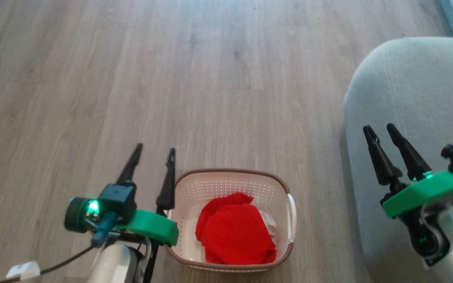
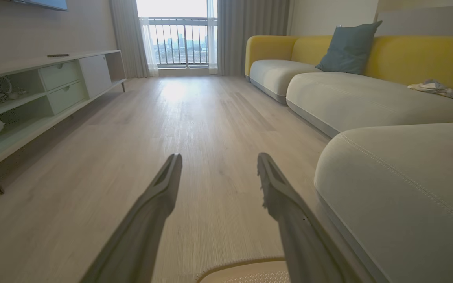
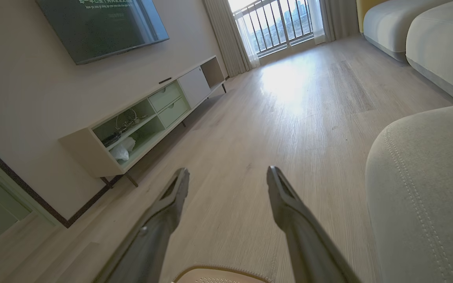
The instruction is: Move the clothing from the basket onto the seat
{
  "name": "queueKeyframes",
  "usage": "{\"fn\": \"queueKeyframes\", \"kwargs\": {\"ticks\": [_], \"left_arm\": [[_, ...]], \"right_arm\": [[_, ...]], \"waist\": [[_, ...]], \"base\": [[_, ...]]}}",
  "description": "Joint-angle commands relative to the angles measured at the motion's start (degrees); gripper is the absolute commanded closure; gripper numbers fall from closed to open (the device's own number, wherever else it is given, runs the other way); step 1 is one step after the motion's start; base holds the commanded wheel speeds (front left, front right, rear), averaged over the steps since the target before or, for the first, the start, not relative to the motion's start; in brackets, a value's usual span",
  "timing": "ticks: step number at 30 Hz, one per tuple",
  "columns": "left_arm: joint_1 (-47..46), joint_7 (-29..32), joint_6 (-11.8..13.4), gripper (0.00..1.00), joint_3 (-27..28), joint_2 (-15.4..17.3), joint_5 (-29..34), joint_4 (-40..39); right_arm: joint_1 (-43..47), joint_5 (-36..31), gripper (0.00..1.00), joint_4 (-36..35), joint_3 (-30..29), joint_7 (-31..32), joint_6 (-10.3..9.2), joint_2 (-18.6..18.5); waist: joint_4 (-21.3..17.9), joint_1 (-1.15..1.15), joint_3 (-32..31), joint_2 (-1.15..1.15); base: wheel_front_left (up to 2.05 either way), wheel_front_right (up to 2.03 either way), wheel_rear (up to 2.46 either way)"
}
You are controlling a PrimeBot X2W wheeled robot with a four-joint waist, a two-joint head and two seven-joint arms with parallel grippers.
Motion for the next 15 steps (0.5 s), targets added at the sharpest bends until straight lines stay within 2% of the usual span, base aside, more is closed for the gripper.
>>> {"fn": "queueKeyframes", "kwargs": {"ticks": [1,4,8,15], "left_arm": [[-1.1,-0.3,1.0,0.0,2.6,-0.1,-0.1,-2.6],[-0.2,-0.3,2.4,0.0,3.2,-0.1,-0.2,-3.3],[0.3,-0.3,2.4,0.0,3.0,-0.1,-0.3,-3.3],[1.1,-0.3,2.8,0.0,2.6,-0.1,0.1,-2.9]], "right_arm": [[0.6,-2.7,0.0,-2.7,-1.2,-0.7,-0.01,0.1],[3.4,-7.6,0.0,-4.2,-3.8,-0.7,-0.01,3.2],[6.5,-13.1,0.0,-5.6,-7.7,-0.8,-0.01,6.1],[9.8,-17.5,0.0,-7.3,-12.1,-0.8,-0.01,10.0]], "waist": [[1.0,0.0,-0.4,0.0],[1.8,0.0,-0.4,0.0],[2.7,0.0,-0.3,0.0],[3.0,0.0,0.0,0.0]], "base": [[0.0,0.0,0.0],[0.0,0.0,0.0],[0.0,0.0,0.0],[0.0,0.0,0.0]]}}
